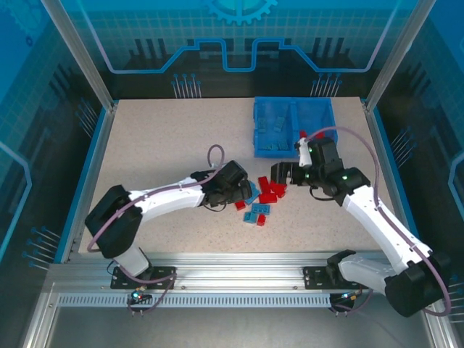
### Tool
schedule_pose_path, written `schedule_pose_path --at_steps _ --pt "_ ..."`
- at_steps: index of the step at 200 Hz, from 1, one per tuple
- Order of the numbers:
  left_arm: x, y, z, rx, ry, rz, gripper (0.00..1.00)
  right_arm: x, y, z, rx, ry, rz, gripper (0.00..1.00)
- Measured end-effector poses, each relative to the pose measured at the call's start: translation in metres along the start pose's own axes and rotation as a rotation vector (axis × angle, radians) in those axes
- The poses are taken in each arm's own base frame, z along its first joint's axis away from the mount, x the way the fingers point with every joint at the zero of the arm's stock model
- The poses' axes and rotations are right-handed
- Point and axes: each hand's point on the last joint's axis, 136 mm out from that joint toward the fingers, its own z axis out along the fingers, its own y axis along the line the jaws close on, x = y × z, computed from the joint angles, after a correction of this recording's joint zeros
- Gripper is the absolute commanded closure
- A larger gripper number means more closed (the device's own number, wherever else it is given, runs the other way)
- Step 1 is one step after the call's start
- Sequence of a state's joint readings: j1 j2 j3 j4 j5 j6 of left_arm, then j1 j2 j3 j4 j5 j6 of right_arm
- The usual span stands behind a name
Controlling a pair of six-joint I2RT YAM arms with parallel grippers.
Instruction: Sort the legos into containers by color
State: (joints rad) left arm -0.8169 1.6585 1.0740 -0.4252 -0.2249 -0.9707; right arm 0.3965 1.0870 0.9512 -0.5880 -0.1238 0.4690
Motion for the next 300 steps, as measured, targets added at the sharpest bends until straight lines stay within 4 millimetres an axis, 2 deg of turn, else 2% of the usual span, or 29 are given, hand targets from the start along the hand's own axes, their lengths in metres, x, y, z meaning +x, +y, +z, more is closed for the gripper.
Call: schedule_pose_path --at_steps 24,55,75,96,124,138,151,186,216,263,286,300 --pt "0.005 0.002 0.016 -0.038 0.017 -0.016 0.13 0.019 0.007 -0.001 -0.027 0.033 -0.003 0.06" --pt "0.003 0.006 0.028 -0.074 0.004 0.041 0.14 0.025 0.008 0.000 -0.032 0.048 0.009 0.06" --pt "-0.012 -0.007 0.025 -0.060 -0.041 0.184 0.12 0.028 0.007 0.005 -0.025 0.066 0.016 0.06" --pt "-0.035 -0.032 0.022 -0.017 -0.068 0.306 0.12 0.031 0.006 0.011 -0.018 0.087 0.021 0.06" --pt "-0.065 -0.052 0.033 0.035 -0.052 0.377 0.16 0.033 0.006 0.012 -0.016 0.094 0.022 0.06" --pt "-0.071 -0.053 0.043 0.037 -0.032 0.406 0.18 0.033 0.006 0.013 -0.015 0.095 0.026 0.05" --pt "-0.067 -0.054 0.052 0.040 -0.002 0.434 0.19 0.033 0.006 0.013 -0.014 0.097 0.026 0.06" --pt "-0.050 -0.050 0.073 0.023 0.086 0.482 0.25 0.034 0.004 0.013 -0.005 0.098 0.026 0.05" --pt "-0.043 -0.041 0.083 -0.002 0.124 0.487 0.32 0.035 0.002 0.015 0.008 0.106 0.028 0.05" --pt "-0.048 -0.026 0.086 -0.054 0.126 0.464 0.37 0.037 -0.001 0.019 0.021 0.121 0.031 0.05" --pt "-0.051 -0.011 0.088 -0.101 0.119 0.437 0.39 0.037 -0.001 0.019 0.021 0.121 0.031 0.05" --pt "-0.052 -0.010 0.086 -0.098 0.113 0.417 0.44 0.037 -0.001 0.019 0.022 0.120 0.031 0.05"
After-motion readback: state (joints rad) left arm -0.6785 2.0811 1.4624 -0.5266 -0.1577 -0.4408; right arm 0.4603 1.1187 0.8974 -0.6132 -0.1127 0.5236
